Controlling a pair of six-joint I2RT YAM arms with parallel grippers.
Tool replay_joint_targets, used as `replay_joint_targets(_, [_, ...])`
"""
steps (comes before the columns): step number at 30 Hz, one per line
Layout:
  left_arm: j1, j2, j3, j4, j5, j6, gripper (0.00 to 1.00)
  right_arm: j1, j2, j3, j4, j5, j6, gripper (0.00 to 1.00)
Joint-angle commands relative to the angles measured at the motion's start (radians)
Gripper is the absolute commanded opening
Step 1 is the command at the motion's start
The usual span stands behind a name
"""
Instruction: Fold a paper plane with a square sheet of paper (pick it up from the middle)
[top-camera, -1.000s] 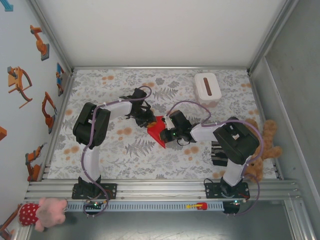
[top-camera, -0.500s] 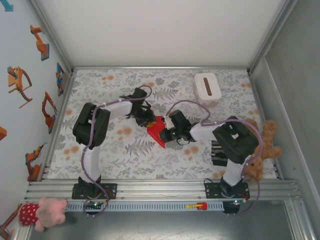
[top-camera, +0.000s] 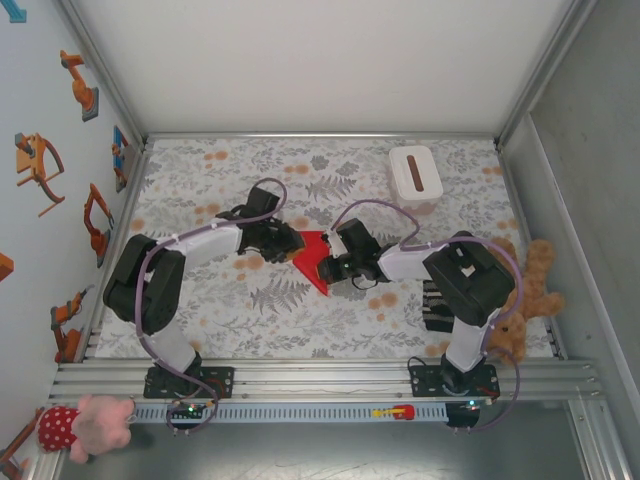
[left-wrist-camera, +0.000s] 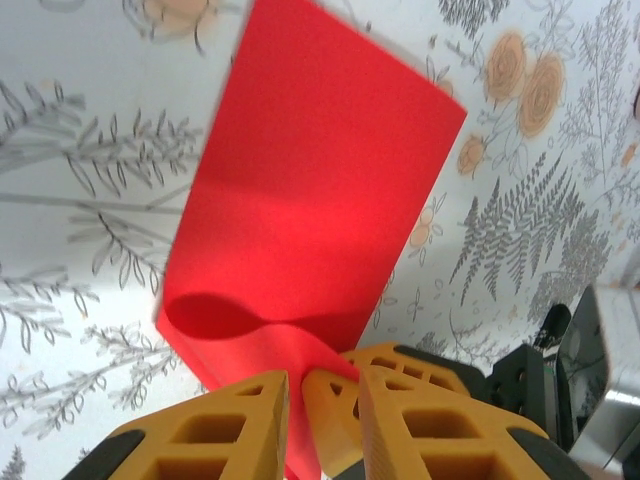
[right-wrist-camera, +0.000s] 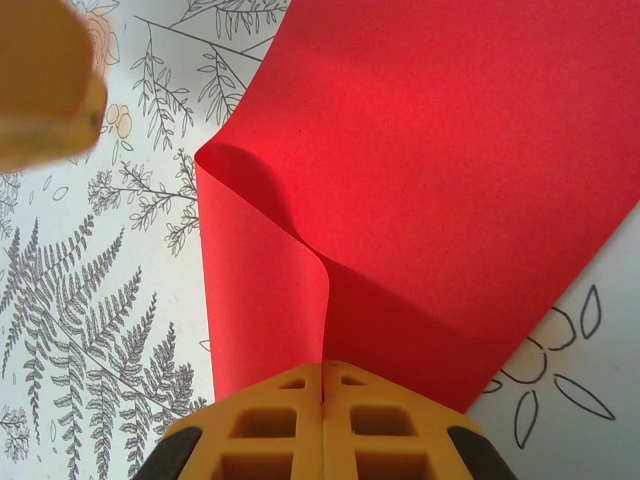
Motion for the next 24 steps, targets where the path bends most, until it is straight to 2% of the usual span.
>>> replay_joint_targets(1, [-0.033,-0.033,-0.027,0.055,-0.007,-0.056,0.25,-0.007,0.032,0.01,-0.046,0.011,0.023,0.0])
replay_joint_targets(11, [-0.067,0.013,-0.07,0.096,0.033,-0.093,0.17,-0.007,0.042,0.02,-0.056,0.025,0.036,0.0])
replay_joint_targets(24, [-0.069,0.098,0.013,0.028,0.048,-0.06,0.16,-0.008,0.053,0.028,-0.067,0.033,0.033,0.0])
